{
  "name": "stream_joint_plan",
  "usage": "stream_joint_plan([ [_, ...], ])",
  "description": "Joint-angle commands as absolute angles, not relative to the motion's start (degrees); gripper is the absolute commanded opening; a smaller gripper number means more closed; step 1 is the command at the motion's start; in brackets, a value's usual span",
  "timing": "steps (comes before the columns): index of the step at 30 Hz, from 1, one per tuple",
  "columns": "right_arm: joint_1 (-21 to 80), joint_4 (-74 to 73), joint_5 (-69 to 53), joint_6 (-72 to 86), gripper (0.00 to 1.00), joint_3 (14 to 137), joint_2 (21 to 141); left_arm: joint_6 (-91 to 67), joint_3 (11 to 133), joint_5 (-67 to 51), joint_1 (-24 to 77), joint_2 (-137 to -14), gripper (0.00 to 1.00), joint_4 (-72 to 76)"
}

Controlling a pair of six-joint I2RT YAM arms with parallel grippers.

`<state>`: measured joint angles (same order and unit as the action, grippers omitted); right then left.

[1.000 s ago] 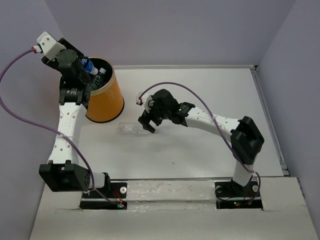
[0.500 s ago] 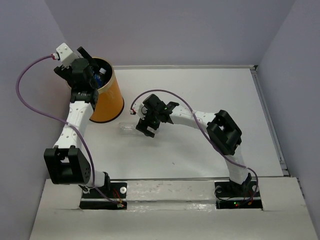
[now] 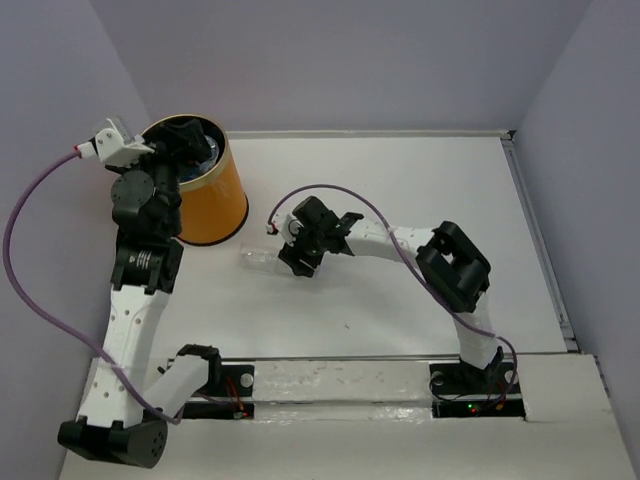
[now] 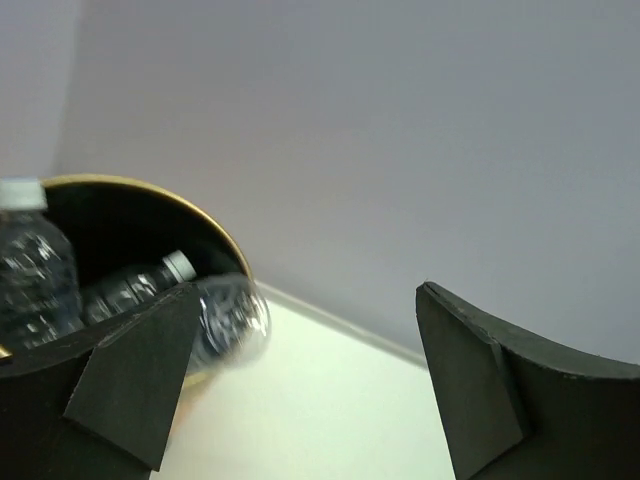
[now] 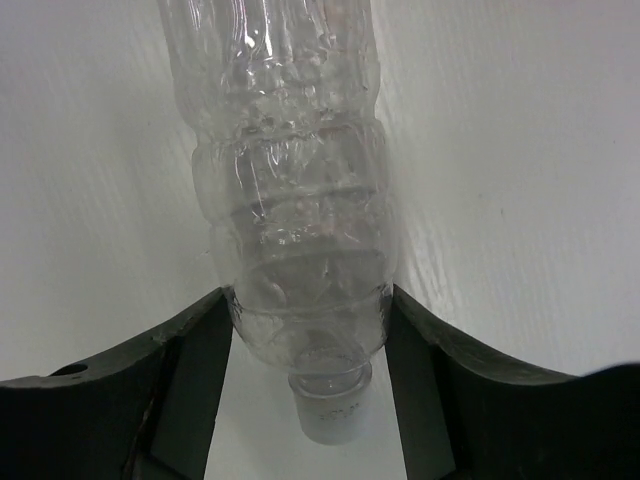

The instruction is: Put the plastic bottles in the bin

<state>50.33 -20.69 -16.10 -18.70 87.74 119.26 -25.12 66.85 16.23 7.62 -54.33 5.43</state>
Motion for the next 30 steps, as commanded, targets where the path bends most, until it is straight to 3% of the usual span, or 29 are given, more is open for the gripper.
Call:
stream_joint_plan([
  [1,50.19,-10.47,-15.39,-13.72,0.18,81.40,110.93,-30.40,58.65,1.86,10.10,-49.23,0.99,-6.23],
  [6,50.19,-3.27,-13.36,-8.11,0.15,70.59,99.62,-34.36,49.50,-9.03,11.77,-42.12,0.99,-11.94],
  [12,50.19,3.68,-13.53,-0.28,0.15,63.47,88.97,-38.93,41.14,-11.42,13.97,-39.72,0.99,-8.71],
  [28,50.19,14.76,-22.49,10.72,0.15,56.34,80.95,-45.88,34.63,-13.36,19.77,-49.21,0.99,14.76],
  [29,50.19,15.37,-23.63,11.24,0.15,55.90,80.77,-46.05,34.54,-13.27,19.95,-49.83,0.97,15.46],
  [30,50.19,15.90,-23.99,11.69,0.15,55.64,80.51,-46.23,34.54,-13.27,20.13,-50.62,0.87,16.08],
])
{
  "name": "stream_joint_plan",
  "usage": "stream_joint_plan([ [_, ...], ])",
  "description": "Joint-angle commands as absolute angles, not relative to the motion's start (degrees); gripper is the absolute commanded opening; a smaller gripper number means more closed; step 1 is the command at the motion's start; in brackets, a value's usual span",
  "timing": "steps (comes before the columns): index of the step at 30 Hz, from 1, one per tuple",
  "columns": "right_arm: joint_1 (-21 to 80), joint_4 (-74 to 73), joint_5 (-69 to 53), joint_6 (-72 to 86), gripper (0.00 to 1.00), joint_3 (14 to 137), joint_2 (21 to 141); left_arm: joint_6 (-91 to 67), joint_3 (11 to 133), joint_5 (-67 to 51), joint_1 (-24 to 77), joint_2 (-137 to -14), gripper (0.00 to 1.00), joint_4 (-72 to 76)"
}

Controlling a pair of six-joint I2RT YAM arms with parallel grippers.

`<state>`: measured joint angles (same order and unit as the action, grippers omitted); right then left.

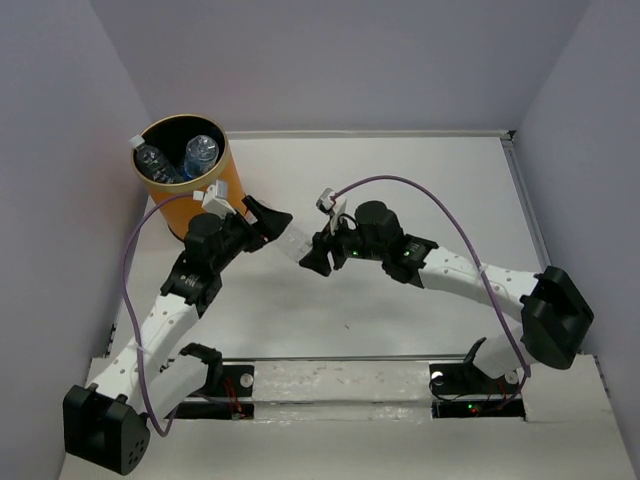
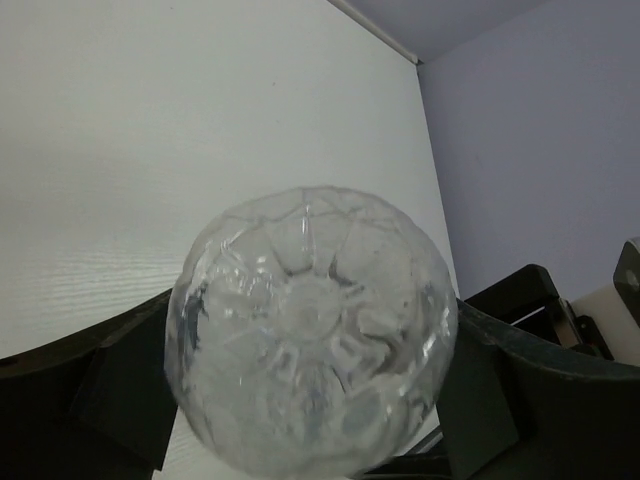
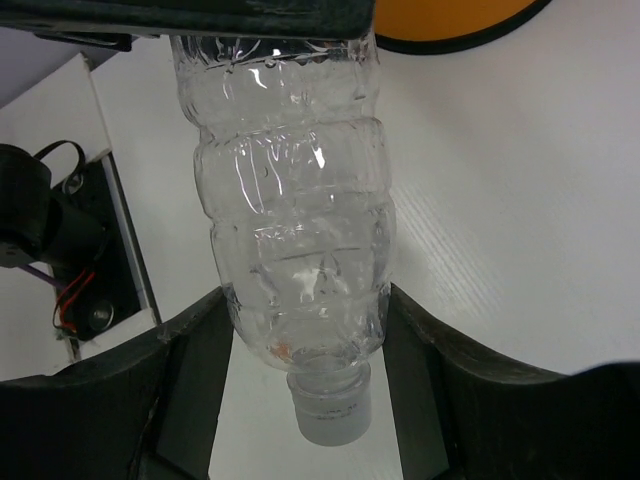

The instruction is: Put the plastic bottles in the bin

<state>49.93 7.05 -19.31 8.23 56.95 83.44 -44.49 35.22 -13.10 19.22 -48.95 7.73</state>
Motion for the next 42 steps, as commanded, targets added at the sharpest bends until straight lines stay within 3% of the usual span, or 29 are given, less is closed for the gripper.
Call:
stream_joint_plan([
  [1,50.19,16.26,-23.91,12.39,0.16,55.29,80.25,-46.49,34.72,-12.66,20.13,-50.62,0.81,16.52],
  [2,50.19,16.26,-23.38,12.65,0.18,55.11,80.07,-46.41,34.98,-12.05,20.13,-50.45,0.75,16.61],
  [3,50.19,16.35,-22.86,12.92,0.30,54.59,79.37,-46.15,36.29,-10.56,20.13,-49.67,0.64,16.09],
  [5,50.19,16.35,-21.36,13.27,0.65,53.88,78.32,-43.35,39.36,-8.01,20.13,-48.96,0.61,13.81],
  [7,50.19,15.91,-20.40,13.80,0.89,52.92,76.22,-40.71,46.09,-3.09,19.43,-49.22,0.61,8.37],
  [9,50.19,14.95,-19.86,13.71,0.96,52.04,74.28,-37.36,53.91,1.29,16.98,-50.44,0.60,4.24],
  [15,50.19,13.89,-16.88,15.02,0.97,44.58,63.66,-33.93,73.54,2.81,5.55,-56.76,0.60,0.09],
  [19,50.19,13.89,-15.21,17.48,0.97,39.56,59.86,-31.83,88.90,12.27,2.03,-62.56,0.60,-2.98],
  [26,50.19,13.36,-14.50,17.93,0.98,36.48,56.43,-27.69,98.78,26.01,-3.42,-72.50,0.60,-2.81],
  [32,50.19,13.18,-13.71,17.84,0.98,34.81,54.58,-20.14,92.21,34.53,-4.22,-77.25,0.60,4.82],
  [39,50.19,13.27,-14.85,18.37,0.98,34.01,55.02,-15.38,77.01,33.15,-4.13,-77.08,0.62,20.54],
  [42,50.19,13.27,-14.94,18.54,0.98,33.93,55.46,-16.08,72.25,31.99,-3.96,-77.87,0.68,22.23],
])
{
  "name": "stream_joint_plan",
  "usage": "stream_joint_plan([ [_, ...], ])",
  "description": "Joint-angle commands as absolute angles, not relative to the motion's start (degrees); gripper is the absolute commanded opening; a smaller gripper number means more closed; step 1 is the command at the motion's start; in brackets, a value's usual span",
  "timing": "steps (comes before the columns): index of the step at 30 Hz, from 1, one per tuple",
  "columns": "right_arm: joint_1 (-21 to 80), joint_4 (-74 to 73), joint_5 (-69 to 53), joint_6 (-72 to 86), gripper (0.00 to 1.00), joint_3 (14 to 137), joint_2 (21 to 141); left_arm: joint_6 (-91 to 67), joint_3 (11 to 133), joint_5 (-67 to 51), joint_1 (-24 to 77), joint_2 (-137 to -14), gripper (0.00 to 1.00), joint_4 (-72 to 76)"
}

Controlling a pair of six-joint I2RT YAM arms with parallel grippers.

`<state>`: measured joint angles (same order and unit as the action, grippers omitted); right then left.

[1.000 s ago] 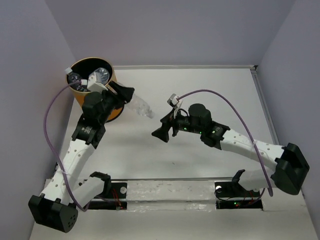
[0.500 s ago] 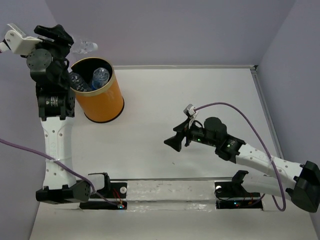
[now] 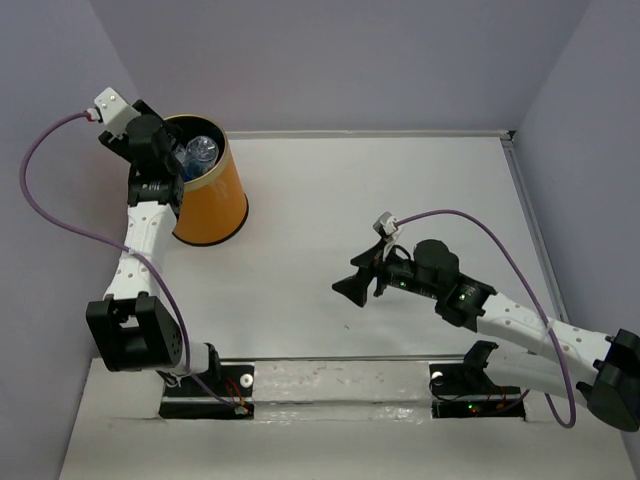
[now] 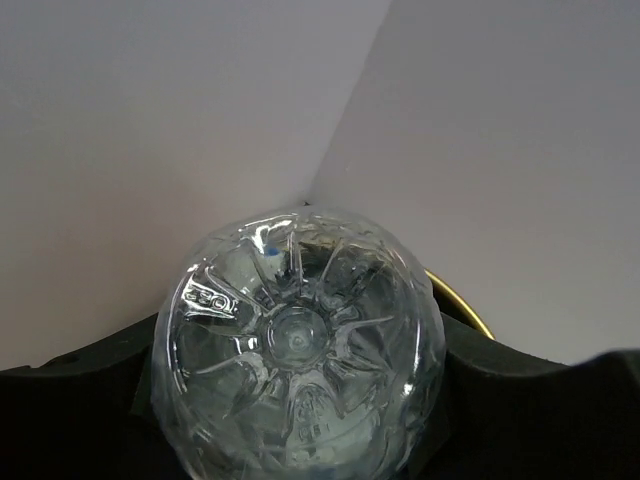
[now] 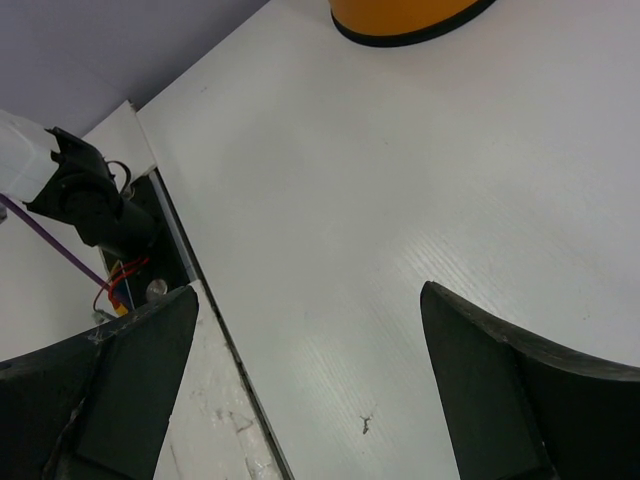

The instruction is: Put the plastic bottles in the bin

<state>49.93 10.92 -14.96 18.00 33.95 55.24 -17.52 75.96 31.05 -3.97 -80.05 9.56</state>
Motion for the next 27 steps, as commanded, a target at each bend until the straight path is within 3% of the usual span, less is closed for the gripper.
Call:
stream_joint_plan([
  [1,50.19,13.53,-14.85,18.89,0.98,33.93,55.72,-16.00,71.03,31.82,-3.87,-78.05,0.72,23.28],
  [2,50.19,13.62,-14.77,19.16,0.98,33.84,55.72,-16.26,68.93,31.12,-3.78,-78.22,0.81,23.64],
  [5,50.19,14.06,-14.68,19.51,0.98,33.66,55.46,-16.78,65.75,30.15,-3.78,-77.61,0.98,24.61],
  [6,50.19,14.06,-14.76,19.60,0.98,33.66,55.55,-17.31,65.22,29.19,-3.78,-76.74,0.99,24.78],
  [27,50.19,4.49,-11.17,18.28,1.00,43.06,50.54,-26.19,73.83,20.48,-3.78,-61.89,0.99,3.61],
])
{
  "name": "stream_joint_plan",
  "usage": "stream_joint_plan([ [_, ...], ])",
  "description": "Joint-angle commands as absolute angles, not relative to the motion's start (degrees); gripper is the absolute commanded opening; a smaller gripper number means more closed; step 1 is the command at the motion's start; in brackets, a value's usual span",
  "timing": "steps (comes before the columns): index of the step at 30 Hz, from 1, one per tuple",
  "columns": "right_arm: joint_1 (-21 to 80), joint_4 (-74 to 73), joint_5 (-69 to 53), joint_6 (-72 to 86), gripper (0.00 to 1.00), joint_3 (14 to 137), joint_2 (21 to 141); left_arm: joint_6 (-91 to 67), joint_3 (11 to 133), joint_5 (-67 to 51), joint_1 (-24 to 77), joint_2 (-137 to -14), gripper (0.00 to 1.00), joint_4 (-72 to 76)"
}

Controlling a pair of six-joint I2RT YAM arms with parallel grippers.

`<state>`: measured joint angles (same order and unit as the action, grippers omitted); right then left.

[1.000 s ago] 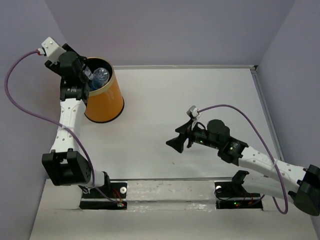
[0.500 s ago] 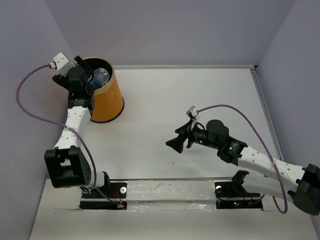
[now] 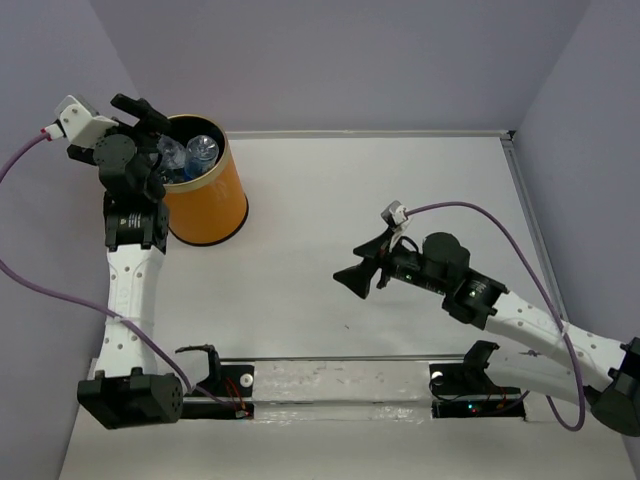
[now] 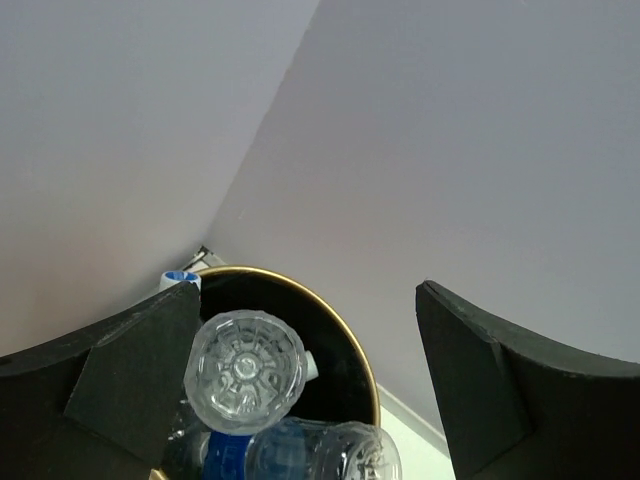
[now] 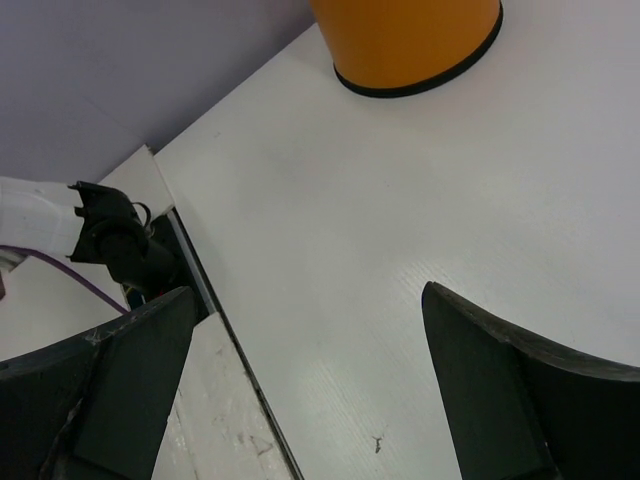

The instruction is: Put the plastic bottles in the bin

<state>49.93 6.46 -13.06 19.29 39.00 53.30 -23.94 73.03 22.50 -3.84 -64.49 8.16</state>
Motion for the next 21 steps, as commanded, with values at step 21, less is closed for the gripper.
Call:
stream_joint_plan([
  [21,50.19,-18.02,22.41,16.43,1.00,53.44,20.57,-23.91,57.67,-16.16,-1.67,-25.76,0.99,-10.10],
])
